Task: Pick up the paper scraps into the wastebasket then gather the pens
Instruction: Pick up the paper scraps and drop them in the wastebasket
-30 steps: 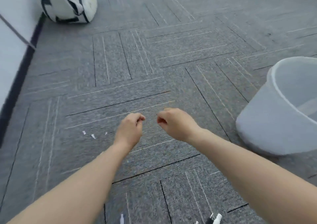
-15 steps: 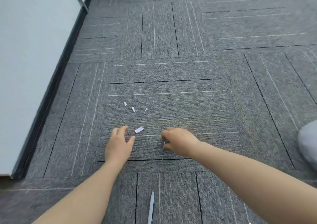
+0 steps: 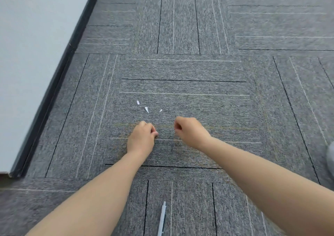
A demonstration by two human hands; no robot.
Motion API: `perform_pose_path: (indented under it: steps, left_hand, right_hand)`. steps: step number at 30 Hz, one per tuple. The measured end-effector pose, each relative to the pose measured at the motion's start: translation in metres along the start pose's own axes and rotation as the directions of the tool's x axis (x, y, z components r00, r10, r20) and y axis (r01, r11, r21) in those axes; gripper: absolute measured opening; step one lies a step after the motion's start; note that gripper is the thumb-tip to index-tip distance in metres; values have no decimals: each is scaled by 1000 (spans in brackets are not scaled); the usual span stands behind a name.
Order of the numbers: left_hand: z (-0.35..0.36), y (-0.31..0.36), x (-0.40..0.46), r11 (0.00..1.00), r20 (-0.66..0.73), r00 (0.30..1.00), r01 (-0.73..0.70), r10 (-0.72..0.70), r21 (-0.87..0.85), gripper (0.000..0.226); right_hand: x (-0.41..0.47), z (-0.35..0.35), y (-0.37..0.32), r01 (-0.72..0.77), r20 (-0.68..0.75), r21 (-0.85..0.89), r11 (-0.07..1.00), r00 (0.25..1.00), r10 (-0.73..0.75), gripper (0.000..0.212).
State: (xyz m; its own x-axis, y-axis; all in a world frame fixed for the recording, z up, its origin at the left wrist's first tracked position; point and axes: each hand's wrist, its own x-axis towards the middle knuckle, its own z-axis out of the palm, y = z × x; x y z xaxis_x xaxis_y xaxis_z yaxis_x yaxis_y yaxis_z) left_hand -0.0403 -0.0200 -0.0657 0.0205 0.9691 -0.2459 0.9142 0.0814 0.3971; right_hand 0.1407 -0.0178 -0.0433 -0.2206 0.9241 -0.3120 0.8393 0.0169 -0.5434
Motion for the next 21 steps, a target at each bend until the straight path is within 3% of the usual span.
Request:
perform_pose_path:
  steps: [4, 7, 11, 16, 21]
  left_hand:
    - [-11, -6, 18, 968, -104, 985, 113, -139, -223, 15]
    - [-23, -5, 42, 954, -144, 977, 111, -156, -280, 6]
    - [-25, 0, 67, 955, -91, 990, 82, -112, -286, 35]
    - [-23, 0, 80, 960, -53, 988, 131, -148, -246, 7]
    - [-21, 3, 84, 984, -23, 991, 126, -130, -125, 13]
  right_hand:
    - [42, -3, -16, -36, -55, 24, 999, 998, 37, 23]
    - [66, 1, -23, -66, -58, -26, 997, 996, 65, 26]
    - [85, 2, -28, -79, -76, -95, 992, 995, 72, 16]
    - [96, 1, -33, -60, -30, -193, 979, 998, 55, 9]
    - [99, -2, -43, -19, 60, -335, 942, 997, 42, 17]
